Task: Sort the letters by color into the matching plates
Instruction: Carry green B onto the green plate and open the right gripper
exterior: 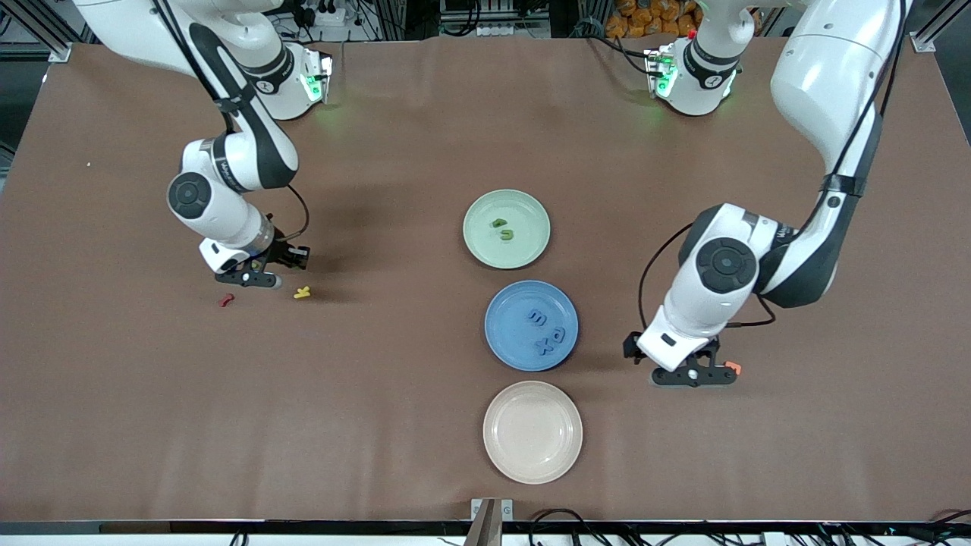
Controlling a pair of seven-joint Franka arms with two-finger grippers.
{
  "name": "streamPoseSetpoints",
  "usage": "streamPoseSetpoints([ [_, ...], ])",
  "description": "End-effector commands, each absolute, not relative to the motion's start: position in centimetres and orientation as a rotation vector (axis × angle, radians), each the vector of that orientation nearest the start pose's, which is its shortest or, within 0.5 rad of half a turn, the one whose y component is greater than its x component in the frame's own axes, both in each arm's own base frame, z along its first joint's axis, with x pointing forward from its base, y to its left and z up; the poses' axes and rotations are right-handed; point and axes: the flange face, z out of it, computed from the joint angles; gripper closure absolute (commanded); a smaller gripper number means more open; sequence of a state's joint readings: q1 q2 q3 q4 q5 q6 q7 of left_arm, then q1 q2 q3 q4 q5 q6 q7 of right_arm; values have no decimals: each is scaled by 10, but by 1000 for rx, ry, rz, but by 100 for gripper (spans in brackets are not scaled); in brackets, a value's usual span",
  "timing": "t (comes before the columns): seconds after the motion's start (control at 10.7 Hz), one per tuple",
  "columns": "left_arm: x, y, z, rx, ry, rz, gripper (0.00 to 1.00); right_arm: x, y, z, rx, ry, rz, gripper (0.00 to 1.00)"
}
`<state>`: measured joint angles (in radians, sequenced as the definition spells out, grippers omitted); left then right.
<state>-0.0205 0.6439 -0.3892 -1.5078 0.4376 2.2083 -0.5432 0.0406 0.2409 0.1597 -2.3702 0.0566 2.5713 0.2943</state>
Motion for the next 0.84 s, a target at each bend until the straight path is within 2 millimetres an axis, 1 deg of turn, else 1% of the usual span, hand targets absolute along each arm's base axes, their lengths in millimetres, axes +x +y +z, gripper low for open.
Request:
streamPoseSetpoints([
  [0.0,671,-198,348,-3026,139,-84,0,490,170,242,-3023,440,61,100],
  [0.09,668,-187,359,-3052,127,-25,0,485,196,246,-3003,484,50,100],
  [0.19,665,-172,363,-3052,117,37,0,487,212,253,-2984,514,37,100],
  [0.28,659,-164,372,-3064,126,78,0,489,230,257,-2965,542,31,100],
  [0.37,649,-155,379,-3081,139,107,0,492,244,261,-2944,574,27,100],
  [0.47,638,-132,384,-3095,126,136,0,492,258,262,-2928,589,31,100],
  [0.56,625,-115,385,-3107,159,154,0,492,275,262,-2911,613,42,100],
  [0.65,612,-96,382,-3095,194,150,0,492,295,263,-2887,653,49,100],
  [0.75,601,-81,374,-3090,213,115,0,493,316,264,-2860,696,59,100],
])
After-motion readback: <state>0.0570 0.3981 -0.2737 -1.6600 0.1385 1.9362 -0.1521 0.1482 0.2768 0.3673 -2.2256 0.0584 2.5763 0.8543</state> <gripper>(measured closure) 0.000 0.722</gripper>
